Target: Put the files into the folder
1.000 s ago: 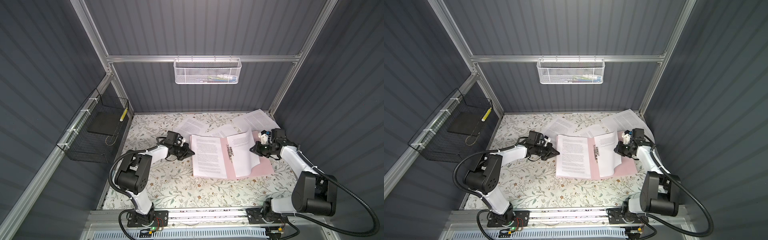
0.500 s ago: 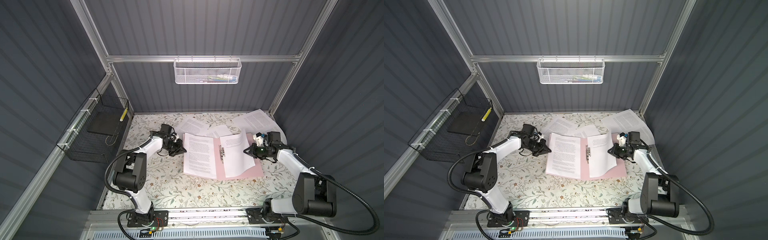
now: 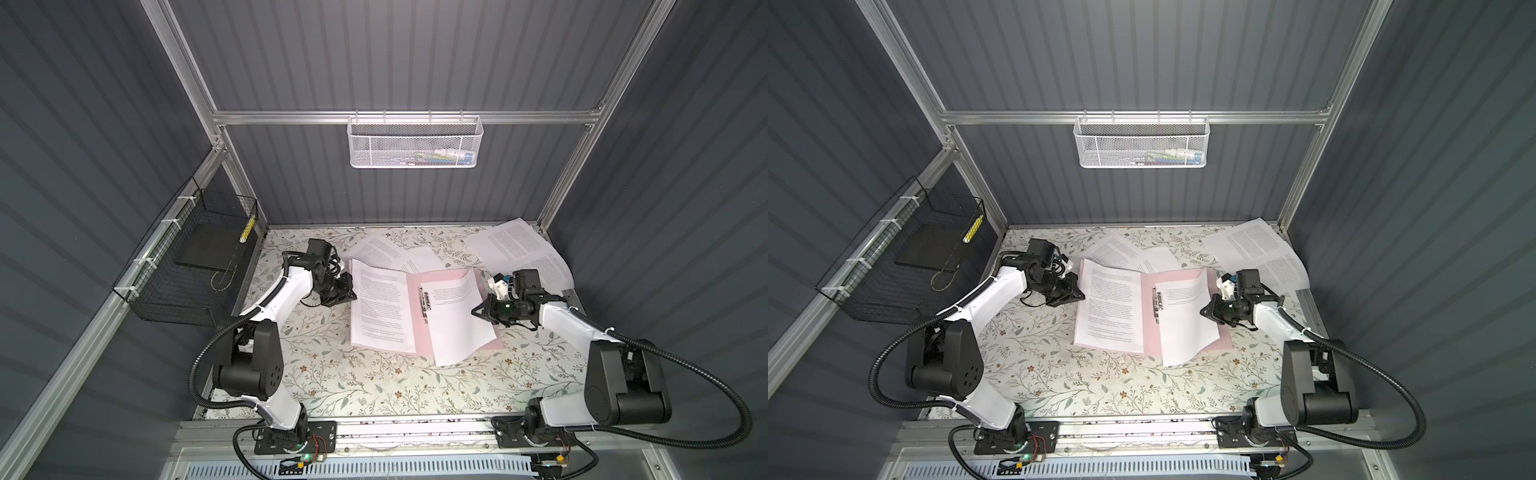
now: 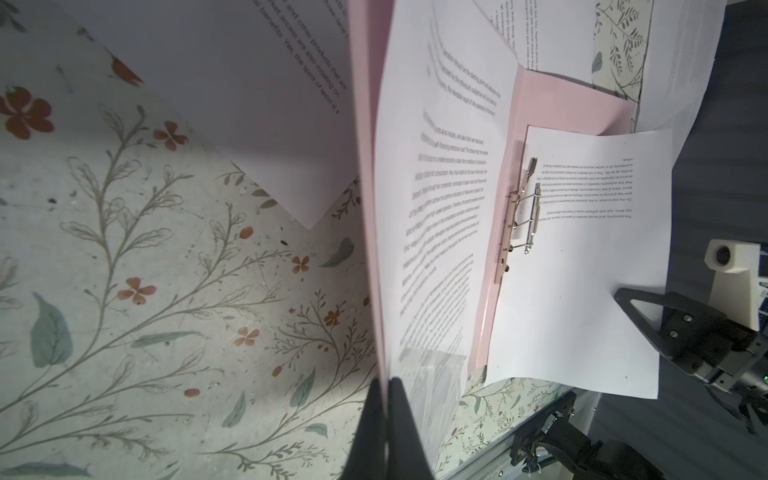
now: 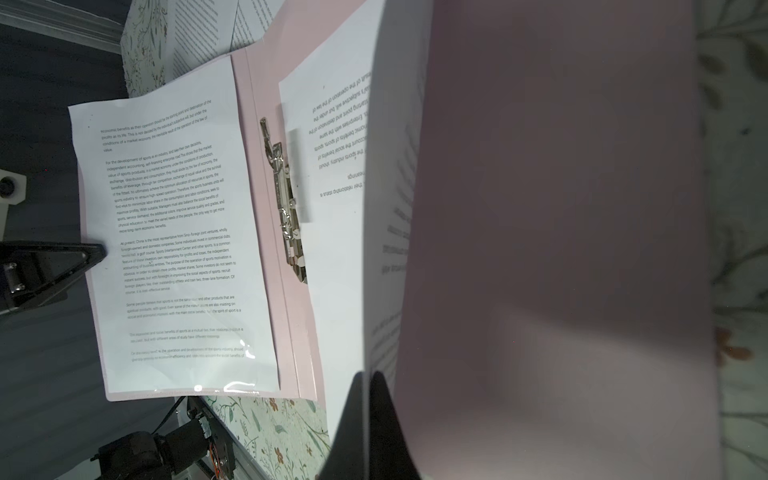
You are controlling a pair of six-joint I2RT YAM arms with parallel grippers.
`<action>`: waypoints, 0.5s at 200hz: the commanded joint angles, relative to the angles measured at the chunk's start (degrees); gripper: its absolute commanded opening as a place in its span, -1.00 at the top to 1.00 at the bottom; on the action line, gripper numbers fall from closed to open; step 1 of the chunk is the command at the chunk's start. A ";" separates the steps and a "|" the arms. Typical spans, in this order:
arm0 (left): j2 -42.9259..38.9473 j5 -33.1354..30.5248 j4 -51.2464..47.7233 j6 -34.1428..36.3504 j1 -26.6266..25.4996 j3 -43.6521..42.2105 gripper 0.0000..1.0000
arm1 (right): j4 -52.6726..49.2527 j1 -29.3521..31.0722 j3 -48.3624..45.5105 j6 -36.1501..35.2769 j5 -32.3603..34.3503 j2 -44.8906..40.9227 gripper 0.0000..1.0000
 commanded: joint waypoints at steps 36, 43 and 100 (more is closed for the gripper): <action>-0.70 -0.83 -3.41 2.92 -0.10 0.11 1.00 | 6.52 0.27 -0.21 2.99 1.76 1.84 1.00; -0.72 -0.64 -3.24 2.88 -0.09 0.09 1.00 | 6.76 0.26 0.20 3.14 1.09 2.49 1.00; -0.90 -0.34 -2.93 2.71 -0.09 0.03 1.00 | 6.69 0.80 0.88 2.68 1.04 4.47 1.00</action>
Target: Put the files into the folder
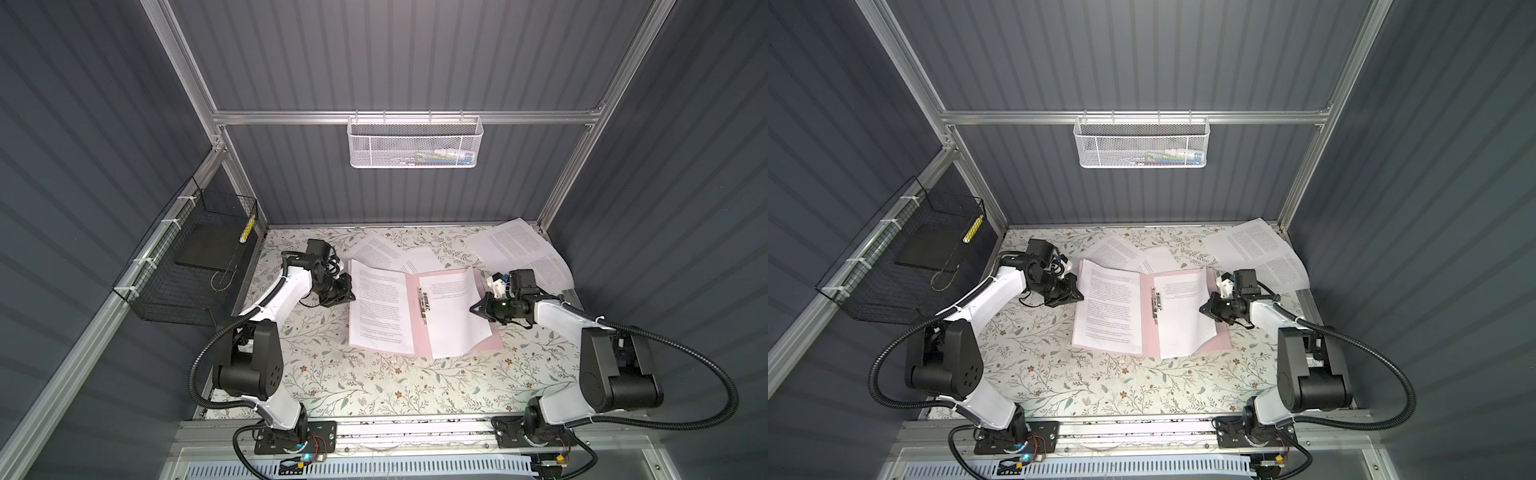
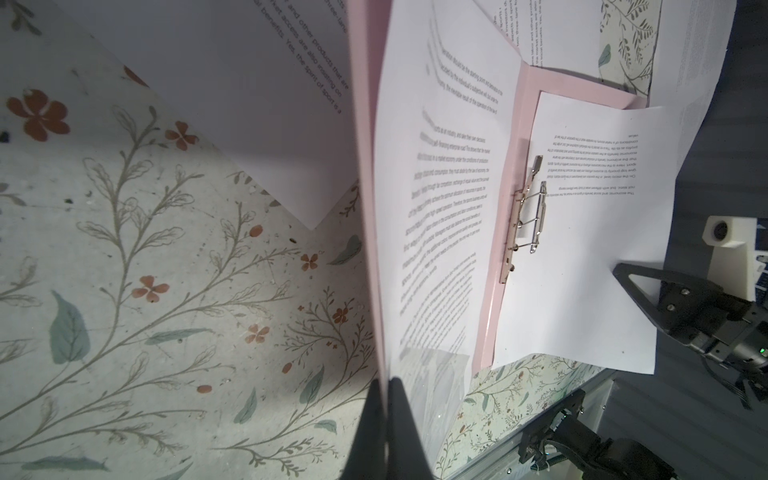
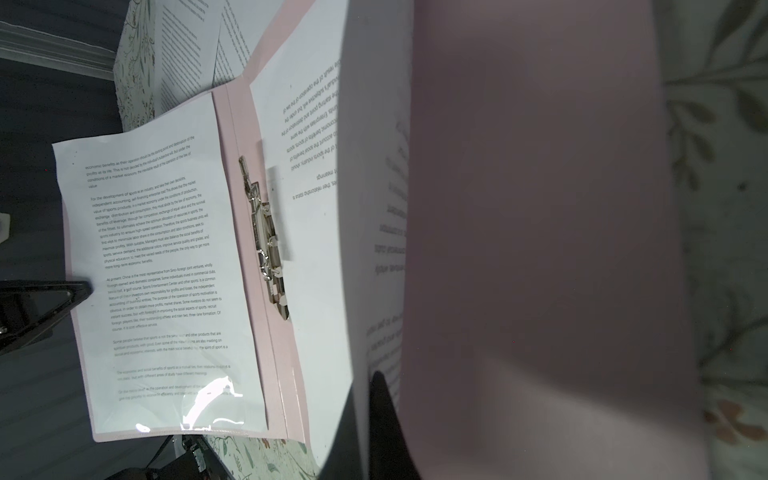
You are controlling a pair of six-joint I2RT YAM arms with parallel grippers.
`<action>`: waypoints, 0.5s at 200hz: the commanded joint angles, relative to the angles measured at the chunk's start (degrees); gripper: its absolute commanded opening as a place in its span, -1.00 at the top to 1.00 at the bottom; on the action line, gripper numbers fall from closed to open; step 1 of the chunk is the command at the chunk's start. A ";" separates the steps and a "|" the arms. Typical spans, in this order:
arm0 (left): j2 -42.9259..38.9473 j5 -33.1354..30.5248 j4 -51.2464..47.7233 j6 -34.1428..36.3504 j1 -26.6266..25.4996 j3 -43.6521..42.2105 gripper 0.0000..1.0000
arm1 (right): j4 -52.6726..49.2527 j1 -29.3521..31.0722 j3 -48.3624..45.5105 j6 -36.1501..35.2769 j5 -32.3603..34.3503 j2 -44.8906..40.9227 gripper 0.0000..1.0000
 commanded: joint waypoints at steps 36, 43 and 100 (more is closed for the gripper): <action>-0.72 -0.01 -2.20 1.49 -0.09 -0.03 1.00 | 0.58 0.18 1.76 0.01 0.40 0.40 1.00; -0.72 -0.01 -2.20 1.44 -0.09 -0.09 1.00 | 0.34 0.18 2.13 -0.18 0.61 0.57 1.00; -0.56 0.76 -1.59 1.18 -0.09 -0.43 1.00 | -0.51 0.25 3.55 -1.20 0.22 2.12 1.00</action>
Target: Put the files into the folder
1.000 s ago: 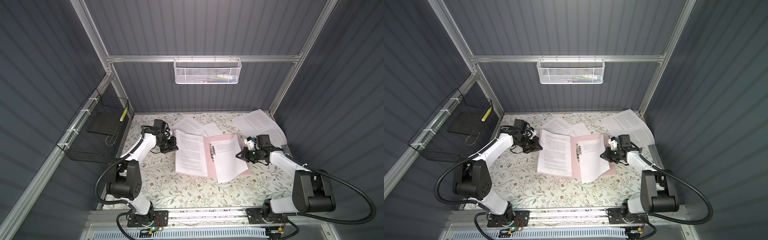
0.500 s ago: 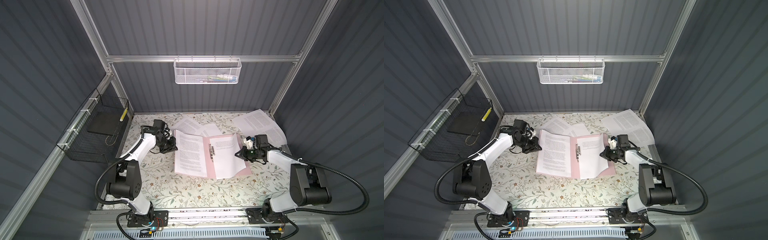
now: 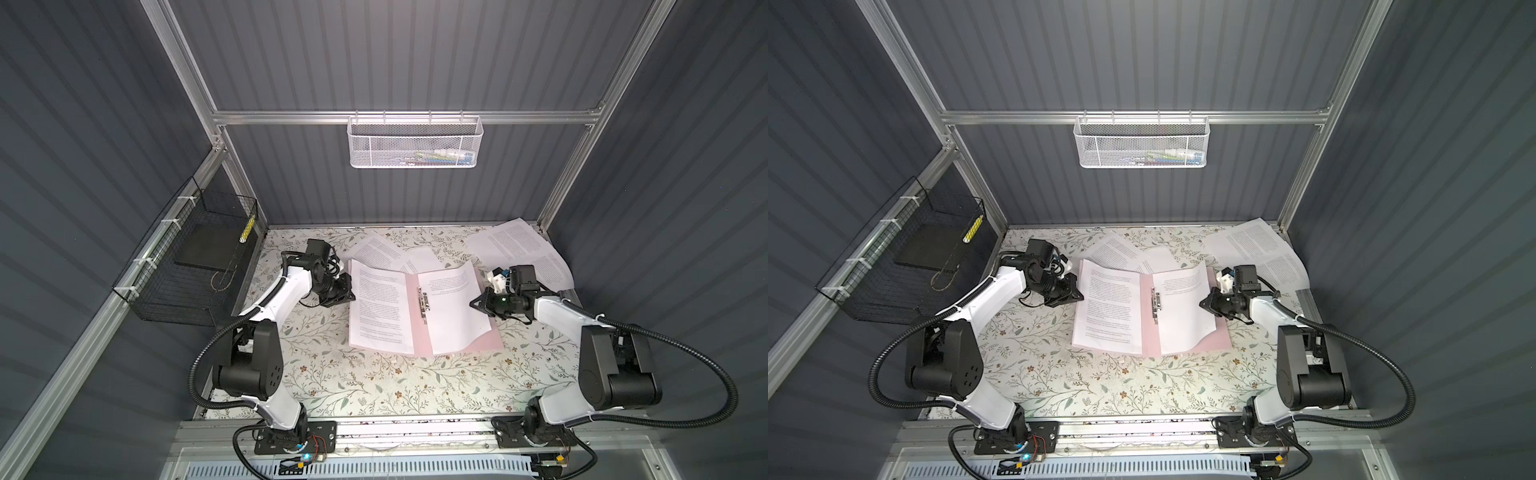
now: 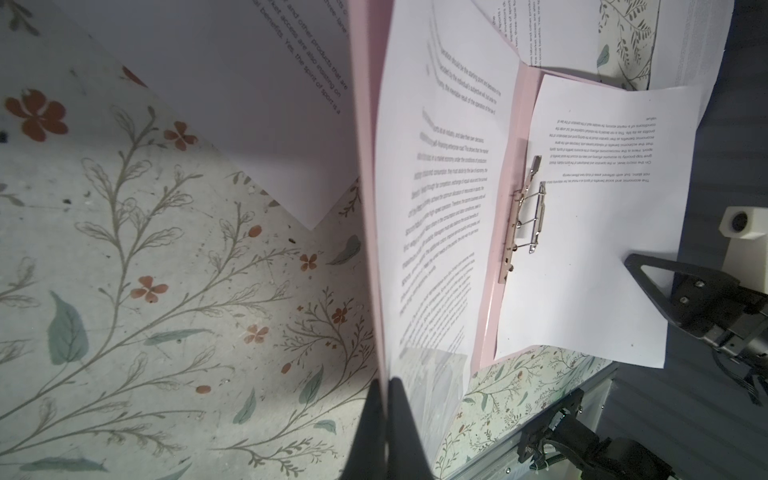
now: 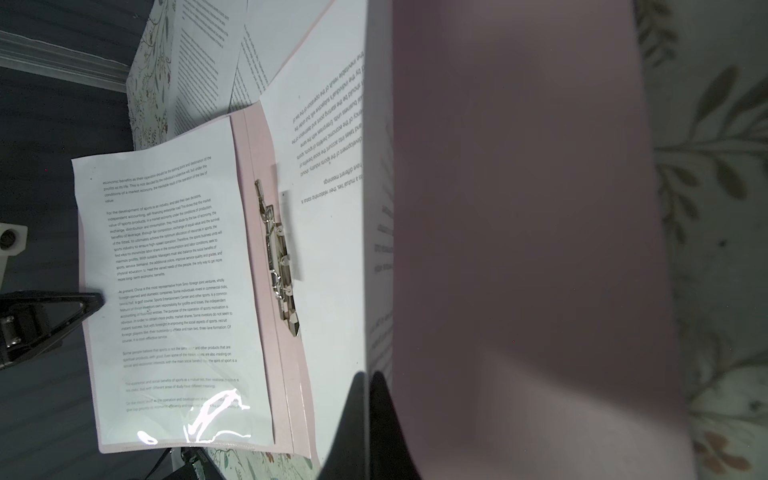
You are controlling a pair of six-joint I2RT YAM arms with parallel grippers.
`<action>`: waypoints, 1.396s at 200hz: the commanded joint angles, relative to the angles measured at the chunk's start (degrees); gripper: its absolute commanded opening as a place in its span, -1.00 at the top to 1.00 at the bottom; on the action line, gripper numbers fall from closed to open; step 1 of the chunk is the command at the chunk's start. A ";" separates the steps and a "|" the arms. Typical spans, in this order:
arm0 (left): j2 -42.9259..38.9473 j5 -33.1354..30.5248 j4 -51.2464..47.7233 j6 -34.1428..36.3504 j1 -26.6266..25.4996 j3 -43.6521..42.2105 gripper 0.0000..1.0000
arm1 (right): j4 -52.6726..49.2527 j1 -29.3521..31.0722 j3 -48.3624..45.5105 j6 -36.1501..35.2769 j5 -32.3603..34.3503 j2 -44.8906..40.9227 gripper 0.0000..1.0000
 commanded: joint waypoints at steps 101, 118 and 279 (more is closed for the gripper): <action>0.20 0.67 -1.44 1.00 -0.10 -0.16 1.00 | -3.96 0.35 2.23 -5.25 -1.17 2.79 1.00; 0.33 0.72 -1.45 0.91 -0.09 -0.16 1.00 | -4.74 0.31 2.40 -5.80 -0.38 2.48 1.00; 0.86 1.45 -1.10 0.73 -0.09 -0.02 1.00 | -7.50 0.97 4.17 -6.38 2.66 3.07 -0.98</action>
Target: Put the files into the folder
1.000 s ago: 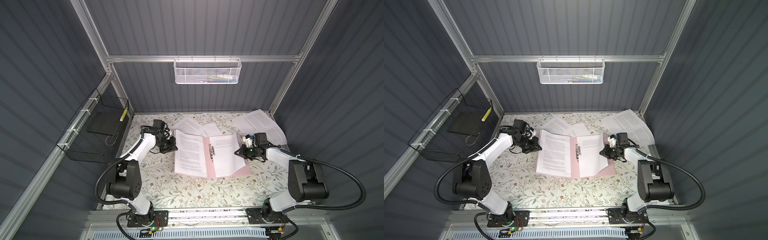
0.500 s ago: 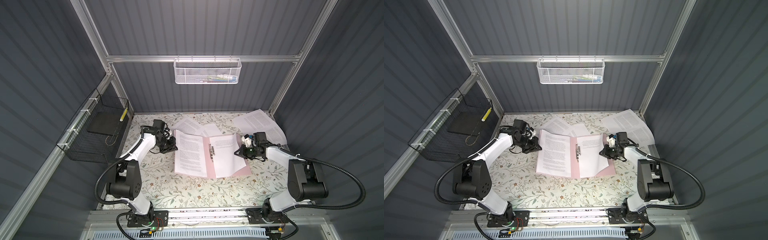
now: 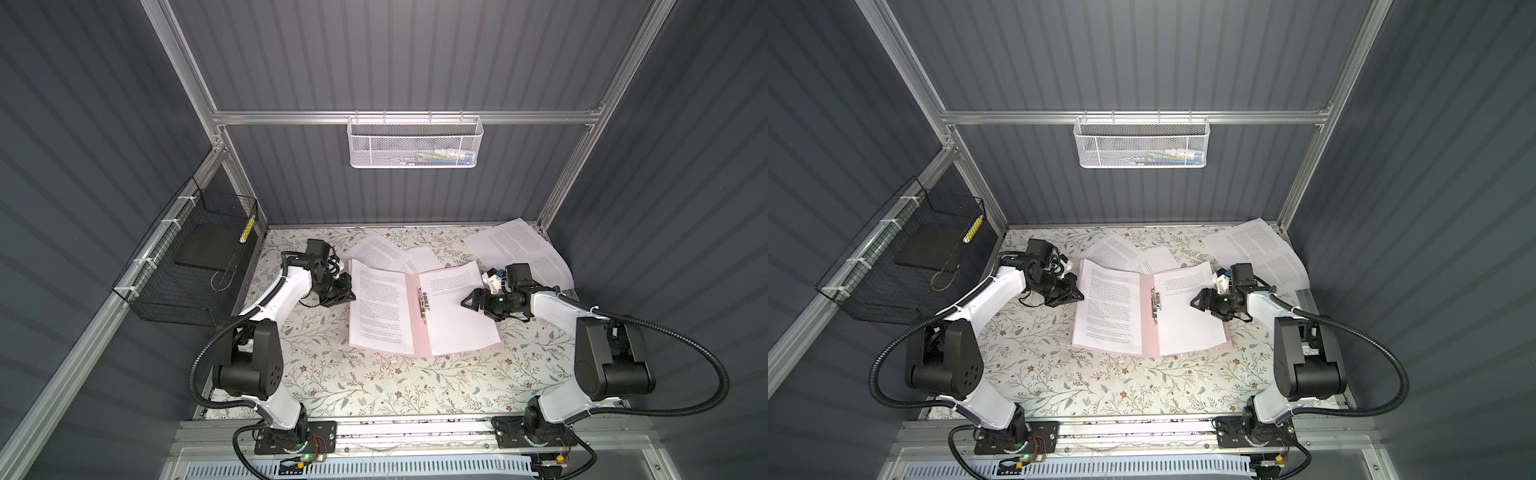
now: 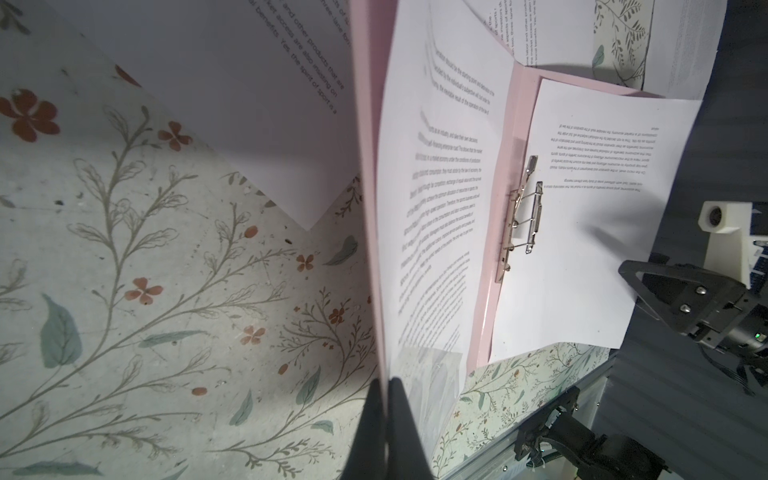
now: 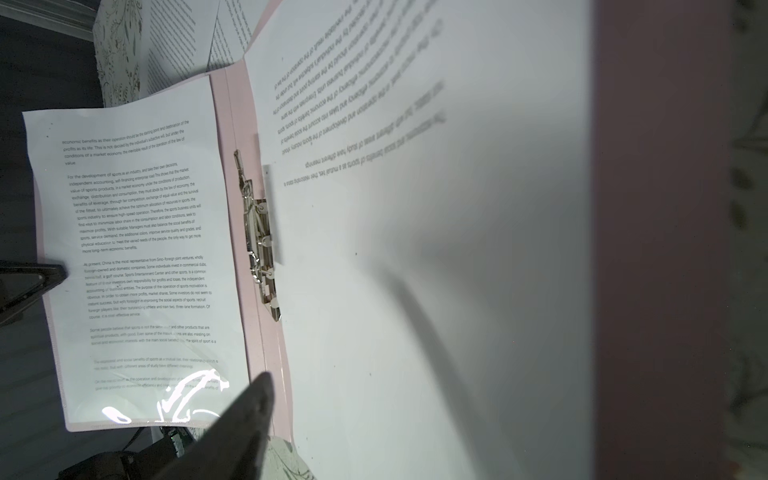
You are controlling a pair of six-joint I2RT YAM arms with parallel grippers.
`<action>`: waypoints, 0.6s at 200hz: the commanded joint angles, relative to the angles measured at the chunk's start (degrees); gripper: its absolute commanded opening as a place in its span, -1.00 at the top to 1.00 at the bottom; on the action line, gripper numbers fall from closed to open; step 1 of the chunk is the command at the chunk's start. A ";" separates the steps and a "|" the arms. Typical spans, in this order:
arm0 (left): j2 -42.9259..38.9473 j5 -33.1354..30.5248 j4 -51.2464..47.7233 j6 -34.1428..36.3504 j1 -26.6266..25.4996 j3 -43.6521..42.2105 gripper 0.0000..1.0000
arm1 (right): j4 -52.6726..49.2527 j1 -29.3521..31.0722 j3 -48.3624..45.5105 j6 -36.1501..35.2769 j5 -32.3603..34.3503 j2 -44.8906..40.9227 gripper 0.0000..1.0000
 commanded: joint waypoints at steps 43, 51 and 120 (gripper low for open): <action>0.95 1.65 -0.98 0.76 -0.09 -0.11 1.00 | -7.75 0.27 2.66 -0.33 13.96 -2.81 -0.98; 0.87 1.82 -0.89 0.65 -0.09 -0.02 1.00 | -8.02 0.29 2.59 -0.11 17.67 -3.70 -0.98; -3.43 4.29 -2.04 0.65 -0.26 -1.59 1.00 | -9.91 -2.57 2.72 2.90 20.15 -9.02 -0.98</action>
